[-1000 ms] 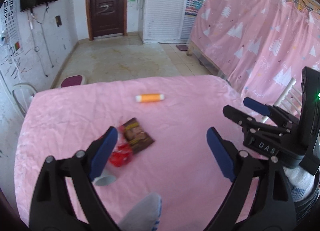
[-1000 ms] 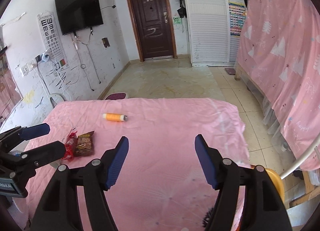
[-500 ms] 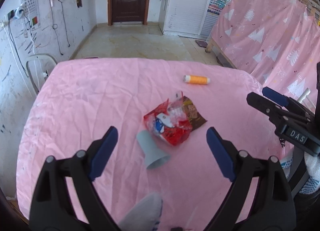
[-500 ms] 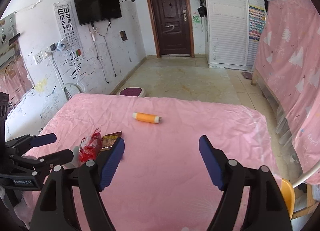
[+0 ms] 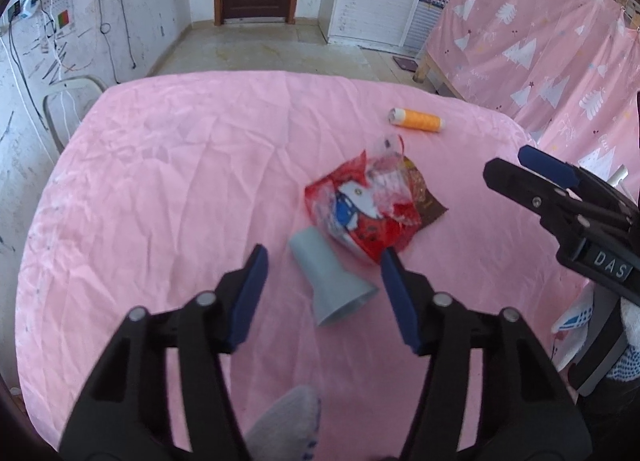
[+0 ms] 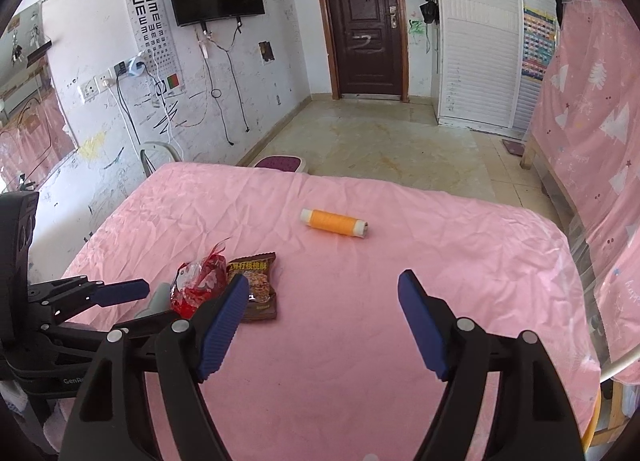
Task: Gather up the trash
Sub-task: 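Grasp the grey plastic cone with the left gripper while the right gripper grasps the brown snack packet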
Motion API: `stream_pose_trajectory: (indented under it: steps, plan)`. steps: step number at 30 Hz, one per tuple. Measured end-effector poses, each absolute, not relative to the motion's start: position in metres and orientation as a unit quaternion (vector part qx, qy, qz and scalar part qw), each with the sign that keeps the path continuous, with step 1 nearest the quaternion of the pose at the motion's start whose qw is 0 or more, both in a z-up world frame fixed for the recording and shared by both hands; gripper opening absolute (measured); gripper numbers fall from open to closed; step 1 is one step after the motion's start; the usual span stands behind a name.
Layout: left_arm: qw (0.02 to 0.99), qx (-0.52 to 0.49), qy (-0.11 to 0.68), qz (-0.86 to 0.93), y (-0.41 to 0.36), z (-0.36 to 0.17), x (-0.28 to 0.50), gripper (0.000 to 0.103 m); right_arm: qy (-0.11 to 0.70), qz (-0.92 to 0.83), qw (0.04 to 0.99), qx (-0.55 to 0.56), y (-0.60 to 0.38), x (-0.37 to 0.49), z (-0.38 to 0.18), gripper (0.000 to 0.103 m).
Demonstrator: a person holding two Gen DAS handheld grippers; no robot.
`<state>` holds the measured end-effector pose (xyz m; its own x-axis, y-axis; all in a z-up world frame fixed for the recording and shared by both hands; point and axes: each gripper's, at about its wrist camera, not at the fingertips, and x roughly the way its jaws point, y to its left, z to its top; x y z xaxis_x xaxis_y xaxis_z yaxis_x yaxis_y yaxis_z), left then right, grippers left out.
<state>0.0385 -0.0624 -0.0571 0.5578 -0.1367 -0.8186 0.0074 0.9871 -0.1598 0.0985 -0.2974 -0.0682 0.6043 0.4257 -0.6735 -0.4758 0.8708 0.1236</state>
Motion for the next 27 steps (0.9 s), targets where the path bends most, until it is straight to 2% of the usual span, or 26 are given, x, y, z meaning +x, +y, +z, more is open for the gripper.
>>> stream_pose_trajectory:
  steps: [3,9,27]
  plan:
    - [0.879,-0.067,0.471,-0.041,-0.061,-0.060,0.039,0.042,0.373,0.255,0.891,-0.044,-0.288,0.102,-0.073,0.067]
    - [0.879,-0.077,0.468,-0.046,-0.050,-0.061,0.037,0.036,0.388,0.264,0.881,-0.064,-0.269,0.108,-0.082,0.067]
    - [0.880,-0.106,0.461,-0.049,-0.017,-0.063,0.028,0.034,0.418,0.283,0.857,-0.103,-0.227,0.117,-0.099,0.067]
